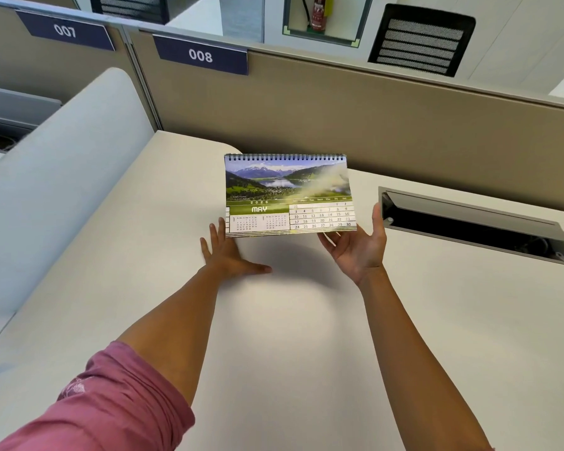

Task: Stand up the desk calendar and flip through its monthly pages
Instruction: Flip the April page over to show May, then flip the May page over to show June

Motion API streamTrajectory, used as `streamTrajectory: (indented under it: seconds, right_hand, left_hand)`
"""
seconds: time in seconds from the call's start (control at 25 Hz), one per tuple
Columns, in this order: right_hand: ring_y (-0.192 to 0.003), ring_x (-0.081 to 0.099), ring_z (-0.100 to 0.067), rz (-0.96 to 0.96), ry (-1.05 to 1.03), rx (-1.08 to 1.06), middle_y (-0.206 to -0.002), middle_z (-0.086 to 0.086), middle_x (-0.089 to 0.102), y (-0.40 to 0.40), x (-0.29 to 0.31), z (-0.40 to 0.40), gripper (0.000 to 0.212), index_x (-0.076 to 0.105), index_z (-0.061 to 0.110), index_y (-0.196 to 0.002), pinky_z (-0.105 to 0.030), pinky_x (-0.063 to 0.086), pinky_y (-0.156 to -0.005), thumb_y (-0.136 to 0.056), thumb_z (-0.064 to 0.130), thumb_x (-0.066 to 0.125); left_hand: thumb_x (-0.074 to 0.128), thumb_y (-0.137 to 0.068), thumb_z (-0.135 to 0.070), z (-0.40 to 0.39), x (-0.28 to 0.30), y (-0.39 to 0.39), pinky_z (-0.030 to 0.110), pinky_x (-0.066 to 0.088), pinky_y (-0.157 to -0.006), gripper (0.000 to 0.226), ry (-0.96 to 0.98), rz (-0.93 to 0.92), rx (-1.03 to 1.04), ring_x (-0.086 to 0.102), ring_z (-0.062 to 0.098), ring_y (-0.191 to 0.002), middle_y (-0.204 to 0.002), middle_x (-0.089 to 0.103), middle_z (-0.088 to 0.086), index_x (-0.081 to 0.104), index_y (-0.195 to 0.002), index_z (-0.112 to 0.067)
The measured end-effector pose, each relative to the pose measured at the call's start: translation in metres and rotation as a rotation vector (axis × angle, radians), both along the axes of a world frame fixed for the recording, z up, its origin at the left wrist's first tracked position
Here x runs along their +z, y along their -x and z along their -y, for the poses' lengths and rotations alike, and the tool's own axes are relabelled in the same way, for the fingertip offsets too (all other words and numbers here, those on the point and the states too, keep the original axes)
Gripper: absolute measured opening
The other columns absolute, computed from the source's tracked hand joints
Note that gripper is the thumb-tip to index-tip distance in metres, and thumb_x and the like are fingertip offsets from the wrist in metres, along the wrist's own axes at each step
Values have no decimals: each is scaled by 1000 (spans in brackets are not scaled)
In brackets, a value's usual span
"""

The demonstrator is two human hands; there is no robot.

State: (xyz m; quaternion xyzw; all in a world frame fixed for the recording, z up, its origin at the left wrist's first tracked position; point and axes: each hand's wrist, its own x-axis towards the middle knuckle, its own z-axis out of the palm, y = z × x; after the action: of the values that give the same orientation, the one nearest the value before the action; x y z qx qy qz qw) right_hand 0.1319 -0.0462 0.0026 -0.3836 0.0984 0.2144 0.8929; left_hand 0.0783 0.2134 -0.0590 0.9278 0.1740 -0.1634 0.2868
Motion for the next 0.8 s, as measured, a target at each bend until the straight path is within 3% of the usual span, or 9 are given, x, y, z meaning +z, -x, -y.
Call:
streamTrajectory:
  seconds: [0.2,0.44,0.8]
  right_hand:
    - [-108,64,-29,157,-108,48,-116,-11,69,-13,43,-10,82,65,9,-124,-40,53,-93,-81,75,46]
    - [-135,47,-29,292,-211,101,-146,-10,50,-37,88,-23,85,49,9,-140,-43,34,-115,-88,73,30]
    - [-136,46,-21,290,-134,-21,-145,-10,51,-48,88,-29,78,47,2,-140,-37,29,-119,-95,63,30]
  left_hand:
    - [76,-43,-83,0,0,0,48,-18,-117,162,-13,-20,26,-31,18,-146,-161,-28,-4,-25,-152,-20]
    - [74,-38,-86,-2,-4,-3,50,-19,-115,164,-9,-1,23,-31,19,-146,-161,-28,-4,-21,-153,-20]
    - [71,-31,-90,-3,-8,-5,51,-19,-114,168,-7,0,34,-30,19,-146,-161,-28,-5,-21,-153,-21]
